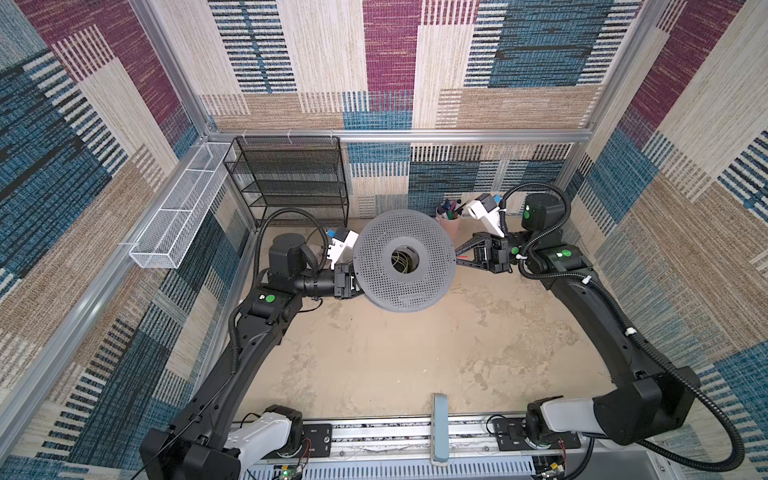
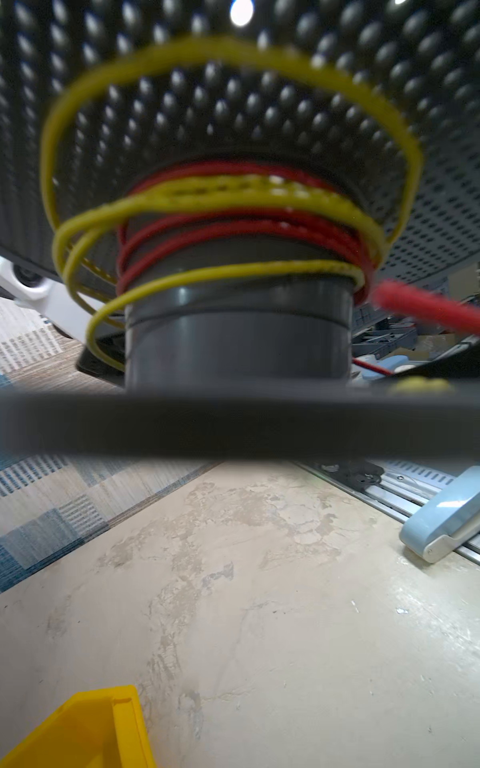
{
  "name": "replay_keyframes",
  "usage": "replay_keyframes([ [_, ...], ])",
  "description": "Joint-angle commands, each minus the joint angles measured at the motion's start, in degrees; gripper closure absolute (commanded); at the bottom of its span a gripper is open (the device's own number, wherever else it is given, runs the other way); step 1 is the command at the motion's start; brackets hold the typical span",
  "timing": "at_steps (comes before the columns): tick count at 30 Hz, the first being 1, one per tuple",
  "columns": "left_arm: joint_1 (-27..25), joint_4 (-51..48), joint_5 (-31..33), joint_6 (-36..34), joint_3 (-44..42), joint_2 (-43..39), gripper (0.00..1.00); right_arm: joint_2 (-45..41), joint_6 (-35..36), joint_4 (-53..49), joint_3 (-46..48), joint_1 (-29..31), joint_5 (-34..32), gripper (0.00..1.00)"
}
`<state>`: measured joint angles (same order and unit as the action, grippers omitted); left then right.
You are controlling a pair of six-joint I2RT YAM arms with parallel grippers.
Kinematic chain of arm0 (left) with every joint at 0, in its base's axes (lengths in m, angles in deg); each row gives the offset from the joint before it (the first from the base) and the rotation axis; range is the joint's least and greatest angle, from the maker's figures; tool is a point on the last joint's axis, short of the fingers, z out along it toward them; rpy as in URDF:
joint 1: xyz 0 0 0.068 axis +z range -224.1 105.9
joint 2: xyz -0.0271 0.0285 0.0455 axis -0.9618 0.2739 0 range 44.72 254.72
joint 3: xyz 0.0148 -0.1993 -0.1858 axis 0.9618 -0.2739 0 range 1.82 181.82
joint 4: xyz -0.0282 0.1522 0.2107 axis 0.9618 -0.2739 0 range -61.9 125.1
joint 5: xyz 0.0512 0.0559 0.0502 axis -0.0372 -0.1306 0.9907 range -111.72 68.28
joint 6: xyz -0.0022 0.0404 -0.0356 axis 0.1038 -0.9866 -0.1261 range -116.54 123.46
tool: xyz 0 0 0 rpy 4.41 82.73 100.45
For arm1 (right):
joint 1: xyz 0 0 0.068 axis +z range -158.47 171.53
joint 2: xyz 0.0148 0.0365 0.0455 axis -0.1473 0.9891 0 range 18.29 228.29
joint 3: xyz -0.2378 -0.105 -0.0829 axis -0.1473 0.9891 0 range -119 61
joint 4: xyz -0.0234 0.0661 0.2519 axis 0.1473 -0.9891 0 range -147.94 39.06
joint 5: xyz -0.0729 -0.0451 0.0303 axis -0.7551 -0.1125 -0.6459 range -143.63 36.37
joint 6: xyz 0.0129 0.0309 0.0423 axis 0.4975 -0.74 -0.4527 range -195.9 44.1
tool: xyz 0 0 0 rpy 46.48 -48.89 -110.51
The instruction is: Wrap the cables
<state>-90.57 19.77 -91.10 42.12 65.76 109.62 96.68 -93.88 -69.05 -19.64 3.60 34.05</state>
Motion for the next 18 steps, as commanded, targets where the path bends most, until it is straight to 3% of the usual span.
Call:
replay_keyframes([
  [1,-0.55,-10.76,-6.8,-12.22,0.66,0.28,1.0,1.22,2.45,-1.44,-4.07,-0.32,-0.78,1.0],
  [5,-1.02,-14.94,-6.19,-15.38,1.57,1.56,1.0,3.87,9.03,-9.42,-9.07,-0.21,-3.92,1.0],
  [18,-5.25,-28.7,-0.71,-26.99,8.44,7.7,1.0,3.1,13.08,-10.13,-9.42,1.59,-4.01,0.94],
])
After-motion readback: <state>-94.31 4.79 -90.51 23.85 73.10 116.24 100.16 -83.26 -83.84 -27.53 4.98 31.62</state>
